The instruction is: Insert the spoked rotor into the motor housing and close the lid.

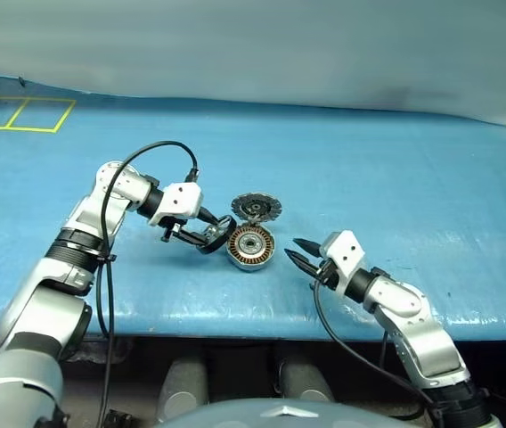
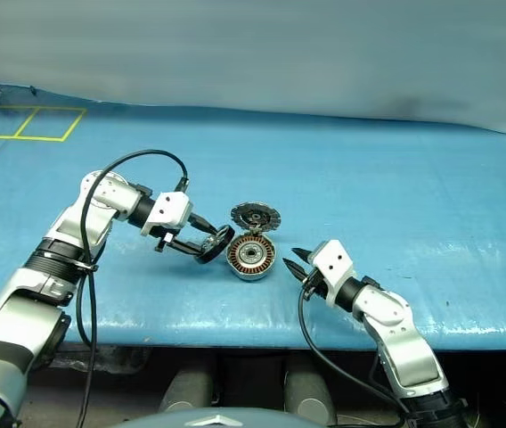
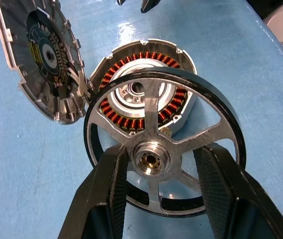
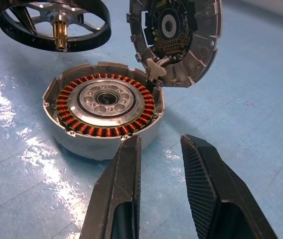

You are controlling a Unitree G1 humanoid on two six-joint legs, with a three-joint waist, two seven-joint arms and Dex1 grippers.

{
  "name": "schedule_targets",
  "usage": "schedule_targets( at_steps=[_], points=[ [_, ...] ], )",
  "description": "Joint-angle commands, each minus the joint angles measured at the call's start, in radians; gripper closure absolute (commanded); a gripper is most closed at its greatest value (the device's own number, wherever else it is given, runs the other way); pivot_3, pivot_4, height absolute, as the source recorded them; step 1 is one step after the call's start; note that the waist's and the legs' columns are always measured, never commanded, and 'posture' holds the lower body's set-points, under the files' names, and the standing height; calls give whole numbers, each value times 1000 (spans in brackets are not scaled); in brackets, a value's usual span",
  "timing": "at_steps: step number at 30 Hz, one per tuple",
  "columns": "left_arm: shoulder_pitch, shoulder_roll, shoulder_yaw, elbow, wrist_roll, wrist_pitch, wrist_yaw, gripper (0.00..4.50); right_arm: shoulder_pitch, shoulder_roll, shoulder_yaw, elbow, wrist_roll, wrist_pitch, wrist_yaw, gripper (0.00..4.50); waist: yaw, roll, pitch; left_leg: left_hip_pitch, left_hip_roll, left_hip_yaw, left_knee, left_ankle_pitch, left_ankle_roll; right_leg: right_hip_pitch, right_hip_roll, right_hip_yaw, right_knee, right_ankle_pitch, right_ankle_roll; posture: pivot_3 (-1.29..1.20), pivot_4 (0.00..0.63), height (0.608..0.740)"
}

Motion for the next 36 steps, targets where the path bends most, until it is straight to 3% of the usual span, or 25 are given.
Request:
schedule_targets(
  at_steps=[1, 36],
  points=[
    [-39, -20, 39, -30, -26, -8, 12, 2688, 2, 13, -6, 1, 28, -53, 29, 3168, 0, 0, 0, 0, 0, 0, 0, 0, 0, 0, 0, 0, 0, 0, 0, 0, 150, 740],
    [-111, -130, 5, 113, 31, -109, -1, 2688, 75, 79, -8, 91, 61, -202, 82, 3168, -3, 0, 0, 0, 0, 0, 0, 0, 0, 0, 0, 0, 0, 0, 0, 0, 150, 740]
  ],
)
